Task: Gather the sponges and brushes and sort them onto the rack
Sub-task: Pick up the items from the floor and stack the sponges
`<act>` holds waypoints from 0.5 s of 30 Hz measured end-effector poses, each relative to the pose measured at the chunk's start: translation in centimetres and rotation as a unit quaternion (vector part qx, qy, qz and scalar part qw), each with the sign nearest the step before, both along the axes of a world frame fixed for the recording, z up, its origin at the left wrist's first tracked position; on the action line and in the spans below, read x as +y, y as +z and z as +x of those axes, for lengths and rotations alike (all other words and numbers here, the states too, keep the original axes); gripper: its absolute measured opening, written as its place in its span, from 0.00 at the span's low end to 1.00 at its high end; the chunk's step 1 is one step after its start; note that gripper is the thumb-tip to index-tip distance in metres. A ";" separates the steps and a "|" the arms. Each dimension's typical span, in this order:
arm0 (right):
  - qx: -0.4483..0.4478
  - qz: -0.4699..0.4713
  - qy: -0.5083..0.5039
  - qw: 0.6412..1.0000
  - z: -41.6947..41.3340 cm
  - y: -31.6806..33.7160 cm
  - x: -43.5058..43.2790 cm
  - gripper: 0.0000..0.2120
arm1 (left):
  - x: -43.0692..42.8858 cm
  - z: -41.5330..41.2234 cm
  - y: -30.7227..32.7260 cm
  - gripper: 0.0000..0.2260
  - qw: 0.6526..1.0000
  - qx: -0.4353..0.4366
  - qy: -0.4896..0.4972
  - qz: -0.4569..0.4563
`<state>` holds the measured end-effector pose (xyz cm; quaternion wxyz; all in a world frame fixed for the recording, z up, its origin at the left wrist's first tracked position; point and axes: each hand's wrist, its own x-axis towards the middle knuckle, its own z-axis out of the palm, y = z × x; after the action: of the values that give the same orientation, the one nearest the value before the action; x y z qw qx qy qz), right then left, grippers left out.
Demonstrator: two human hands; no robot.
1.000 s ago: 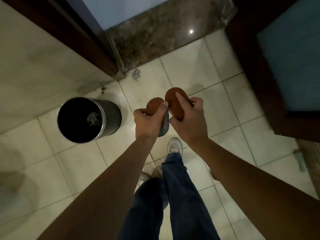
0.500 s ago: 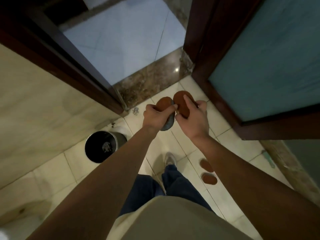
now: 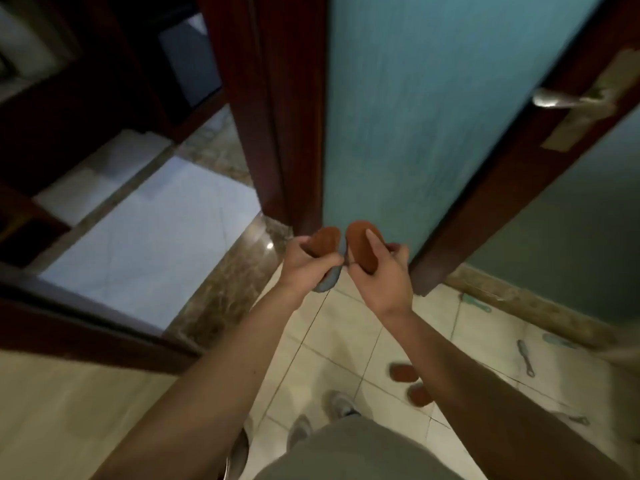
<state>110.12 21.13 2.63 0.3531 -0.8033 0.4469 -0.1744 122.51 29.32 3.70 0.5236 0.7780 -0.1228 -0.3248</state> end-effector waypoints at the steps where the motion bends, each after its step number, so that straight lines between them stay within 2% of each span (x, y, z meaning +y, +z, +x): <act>1: -0.008 -0.004 -0.028 1.000 -0.7 0.7 0.0 0.34 | -0.6 -0.5 0.6 0.14 1.000 -0.018 -0.011 -0.016; 7: -0.046 -0.036 -0.184 0.981 -6.4 5.1 0.0 0.33 | -4.3 -5.0 3.5 0.23 0.985 -0.055 -0.139 -0.080; 15: -0.050 -0.093 -0.346 0.932 -16.2 8.9 -0.8 0.33 | -9.4 -13.6 7.6 0.31 0.929 -0.080 -0.346 -0.102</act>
<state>93.87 20.34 11.57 0.2165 -0.6183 0.6608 -0.3663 108.91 19.92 11.31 0.4440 0.6529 -0.4584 -0.4079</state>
